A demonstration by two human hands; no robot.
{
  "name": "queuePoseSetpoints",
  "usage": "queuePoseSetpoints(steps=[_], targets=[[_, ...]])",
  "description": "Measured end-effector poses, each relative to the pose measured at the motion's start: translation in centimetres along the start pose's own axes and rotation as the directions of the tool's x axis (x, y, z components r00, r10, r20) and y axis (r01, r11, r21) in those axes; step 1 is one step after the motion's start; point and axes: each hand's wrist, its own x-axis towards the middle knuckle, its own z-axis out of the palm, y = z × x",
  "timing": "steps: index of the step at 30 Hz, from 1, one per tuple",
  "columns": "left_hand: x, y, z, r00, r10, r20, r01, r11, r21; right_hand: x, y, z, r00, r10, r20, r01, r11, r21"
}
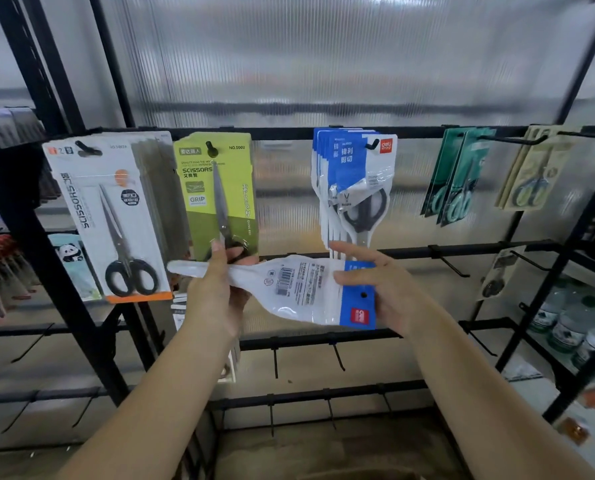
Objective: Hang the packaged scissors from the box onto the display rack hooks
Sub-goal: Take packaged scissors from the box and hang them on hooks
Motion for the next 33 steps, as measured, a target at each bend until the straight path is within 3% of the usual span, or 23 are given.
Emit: queuePoseSetpoints(steps=[3,5,7,11,16,20,24,27,30,33], targets=[[0.1,-0.6,-0.1,0.976,-0.218,0.018,0.219,0.974,-0.057,0.2,-1.3,0.2,0.997,-0.081,0.02,0.076,0.98,0.184],[-0.1,-1.1,0.0,0.957,-0.29,0.007,0.29,0.954,-0.081,0.6,-1.9,0.2,0.986,-0.163,0.037,0.151,0.962,0.228],[-0.2,-1.7,0.3,0.955,-0.294,-0.039,0.294,0.956,-0.024,0.8,-2.5,0.1,0.971,-0.234,0.049,0.215,0.944,0.25],[-0.1,-2.2,0.8,0.954,-0.228,-0.196,0.272,0.93,0.246,0.6,-3.2,-0.4,0.946,-0.313,0.088,0.283,0.926,0.248],[-1.3,-1.3,0.8,0.892,-0.448,0.056,0.401,0.843,0.359,0.3,-3.6,-0.8,0.894,-0.405,0.19,0.329,0.883,0.333],[-2.1,-1.4,1.3,0.929,-0.303,0.211,0.146,0.826,0.544,-0.2,-4.1,-1.0,0.896,-0.412,0.164,0.382,0.905,0.186],[-2.5,-1.0,2.1,0.925,-0.114,0.362,-0.151,0.764,0.627,-1.0,-4.5,-0.2,0.867,-0.49,-0.095,0.488,0.872,-0.041],[-2.7,-1.1,2.6,0.91,-0.015,0.414,-0.296,0.675,0.676,-0.9,-4.9,0.2,0.795,-0.547,-0.264,0.51,0.837,-0.199],[-2.3,-1.3,2.6,0.881,0.075,0.468,-0.426,0.557,0.713,-0.1,-6.3,-0.1,0.741,-0.589,-0.323,0.483,0.801,-0.353],[-1.8,-1.6,2.4,0.872,0.102,0.479,-0.456,0.526,0.718,1.0,-8.4,-0.6,0.71,-0.597,-0.373,0.473,0.797,-0.376]])
